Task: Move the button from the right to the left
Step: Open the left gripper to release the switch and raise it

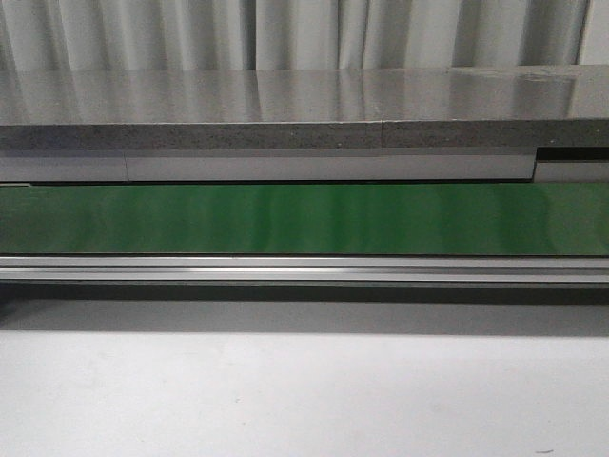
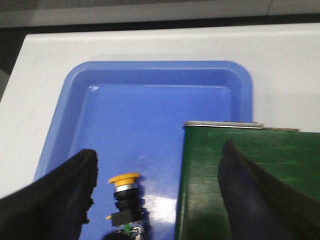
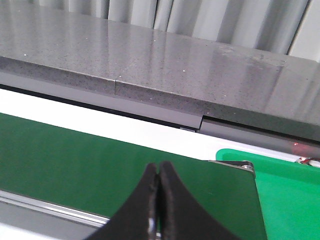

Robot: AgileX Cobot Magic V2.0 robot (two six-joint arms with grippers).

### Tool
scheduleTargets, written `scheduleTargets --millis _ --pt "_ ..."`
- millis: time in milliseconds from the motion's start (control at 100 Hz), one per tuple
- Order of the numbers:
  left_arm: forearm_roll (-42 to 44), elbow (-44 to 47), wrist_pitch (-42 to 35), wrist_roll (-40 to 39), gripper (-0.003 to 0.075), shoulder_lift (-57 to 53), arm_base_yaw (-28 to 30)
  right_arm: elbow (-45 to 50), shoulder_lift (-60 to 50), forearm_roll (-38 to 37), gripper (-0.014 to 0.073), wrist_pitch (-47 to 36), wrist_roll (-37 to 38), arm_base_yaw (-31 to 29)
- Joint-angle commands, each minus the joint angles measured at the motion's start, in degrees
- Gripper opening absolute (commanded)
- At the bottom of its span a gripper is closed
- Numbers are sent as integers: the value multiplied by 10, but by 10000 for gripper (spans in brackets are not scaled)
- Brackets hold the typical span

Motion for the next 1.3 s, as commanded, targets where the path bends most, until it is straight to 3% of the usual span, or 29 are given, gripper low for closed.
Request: scheduleTargets --millis 0,290,630,890,1130,1290 --pt "-11 4 -42 -1 457 -52 -23 -15 5 8 -68 -37 -5 1" --pt "-37 99 -86 -1 419 -180 -95 -15 5 8 -68 -37 -5 1" --pt "-60 226 -139 -1 344 -347 -103 -15 5 8 -68 -37 -5 1" --pt "-87 320 -151 -1 214 -464 -103 -15 5 8 -68 -37 -5 1" --pt "-91 379 -150 -1 8 -547 -103 -15 5 8 -68 -37 -5 1" --pt "-91 381 -143 -1 5 -563 -103 -15 5 8 -68 -37 -5 1"
